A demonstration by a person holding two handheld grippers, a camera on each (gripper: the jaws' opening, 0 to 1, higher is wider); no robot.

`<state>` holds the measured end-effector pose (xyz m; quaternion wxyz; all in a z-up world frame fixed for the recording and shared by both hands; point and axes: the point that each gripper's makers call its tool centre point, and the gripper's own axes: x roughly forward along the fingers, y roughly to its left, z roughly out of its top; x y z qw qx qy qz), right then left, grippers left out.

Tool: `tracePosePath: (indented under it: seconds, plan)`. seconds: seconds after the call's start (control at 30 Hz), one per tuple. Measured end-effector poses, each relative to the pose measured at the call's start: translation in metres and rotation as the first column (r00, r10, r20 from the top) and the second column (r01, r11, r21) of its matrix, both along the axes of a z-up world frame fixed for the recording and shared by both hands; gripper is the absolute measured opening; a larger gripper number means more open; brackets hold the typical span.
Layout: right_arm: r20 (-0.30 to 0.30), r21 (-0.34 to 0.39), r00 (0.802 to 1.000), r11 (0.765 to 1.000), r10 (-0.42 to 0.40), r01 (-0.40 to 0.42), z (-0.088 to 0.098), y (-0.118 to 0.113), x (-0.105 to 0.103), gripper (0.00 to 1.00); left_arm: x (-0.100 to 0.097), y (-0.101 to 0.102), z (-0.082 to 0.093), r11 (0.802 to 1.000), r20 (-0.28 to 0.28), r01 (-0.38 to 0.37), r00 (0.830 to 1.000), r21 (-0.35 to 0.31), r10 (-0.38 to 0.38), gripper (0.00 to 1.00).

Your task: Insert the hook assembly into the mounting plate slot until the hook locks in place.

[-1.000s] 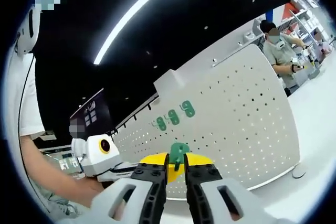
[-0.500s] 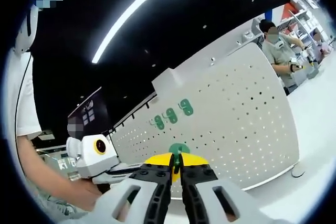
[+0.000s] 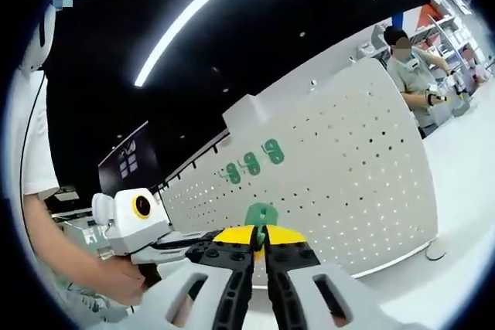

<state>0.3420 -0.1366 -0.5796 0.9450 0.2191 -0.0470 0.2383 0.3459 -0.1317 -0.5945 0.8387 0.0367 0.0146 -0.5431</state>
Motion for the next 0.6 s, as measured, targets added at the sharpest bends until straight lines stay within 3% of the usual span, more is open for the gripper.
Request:
tracePosePath:
  seconds: [0.6]
  plan:
    - [-0.064,0.046,0.998,0.999,0.004,-0.001,-0.0057,-0.0003,0.0023,0.0,0.0012,0.0005,-0.0039,1.0,-0.021,-0.015,1.0,0.004,0.015,0.04]
